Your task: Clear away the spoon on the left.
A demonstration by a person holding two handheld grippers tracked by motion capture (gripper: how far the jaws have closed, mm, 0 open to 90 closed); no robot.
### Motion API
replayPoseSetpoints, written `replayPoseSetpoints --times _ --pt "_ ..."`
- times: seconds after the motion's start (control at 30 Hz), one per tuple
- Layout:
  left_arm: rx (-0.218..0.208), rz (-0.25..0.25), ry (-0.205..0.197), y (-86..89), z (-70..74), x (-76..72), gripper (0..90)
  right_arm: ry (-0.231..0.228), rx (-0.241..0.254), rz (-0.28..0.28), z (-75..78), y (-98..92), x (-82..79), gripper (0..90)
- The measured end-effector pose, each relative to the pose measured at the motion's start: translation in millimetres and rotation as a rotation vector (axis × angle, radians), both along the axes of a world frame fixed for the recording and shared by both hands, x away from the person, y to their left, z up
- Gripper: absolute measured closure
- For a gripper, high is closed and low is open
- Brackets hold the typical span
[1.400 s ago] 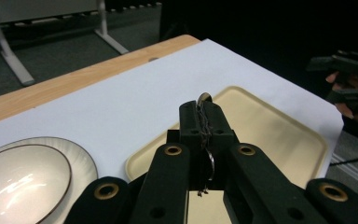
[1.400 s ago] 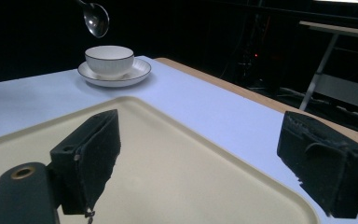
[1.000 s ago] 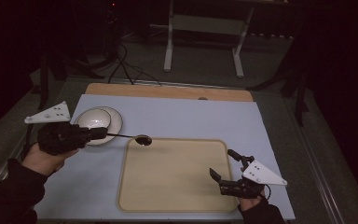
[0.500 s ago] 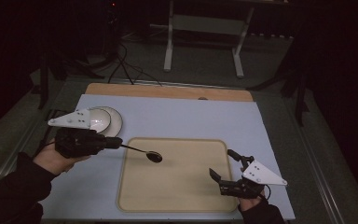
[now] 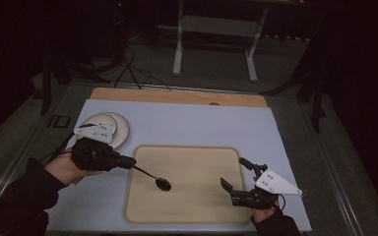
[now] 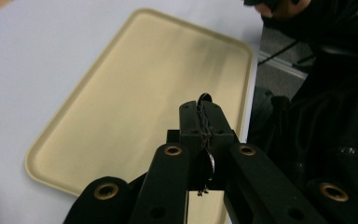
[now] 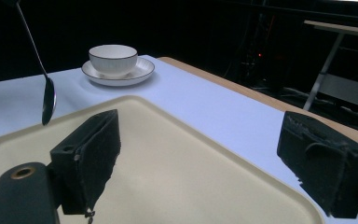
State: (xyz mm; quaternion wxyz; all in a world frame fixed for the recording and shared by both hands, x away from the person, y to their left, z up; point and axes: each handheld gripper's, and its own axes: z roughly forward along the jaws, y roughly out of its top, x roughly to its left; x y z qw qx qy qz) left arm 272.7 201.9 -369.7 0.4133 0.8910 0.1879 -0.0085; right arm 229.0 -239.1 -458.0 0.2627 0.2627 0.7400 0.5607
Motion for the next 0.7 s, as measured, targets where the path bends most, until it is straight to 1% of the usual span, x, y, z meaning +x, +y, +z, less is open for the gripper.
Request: replayPoseSetpoints --times 0.2,0.23,0.27,0.3,0.33,0.37,0.4,0.57,0.7 --pt "0.068 -0.046 0.031 -12.4 -2.2 2.4 89.5 0.002 0.001 0.001 -0.2 -0.1 0.2 13.4" --pt "0.077 -0.047 0.037 -14.5 -3.1 3.1 89.5 0.003 0.0 0.001 -0.2 0.0 0.3 13.4" --pt "0.077 -0.047 0.037 -14.5 -3.1 3.1 89.5 0.003 0.0 0.001 -0.2 0.0 0.3 13.4" --pt "0.101 -0.065 0.049 -18.2 -4.9 5.0 89.5 0.003 -0.002 0.001 -0.3 0.2 0.2 13.4" --pt "0.108 -0.065 0.055 -20.2 -5.9 5.8 89.5 0.003 -0.005 0.0 -0.3 0.5 0.1 13.4" --pt "0.124 -0.071 0.061 -22.2 -6.8 6.8 89.4 0.003 -0.006 0.002 -0.4 0.5 0.2 13.4" --pt "0.136 -0.073 0.057 -24.5 -7.8 7.0 89.5 0.003 -0.005 0.001 -0.4 0.3 0.3 13.4" --pt "0.199 -0.087 0.093 -35.6 -13.4 11.4 89.4 -0.001 0.0 0.002 0.0 -0.3 0.1 13.4" --pt "0.235 -0.079 0.115 -43.1 -17.2 14.3 89.4 0.001 0.0 0.001 0.1 -0.5 -0.1 13.4"
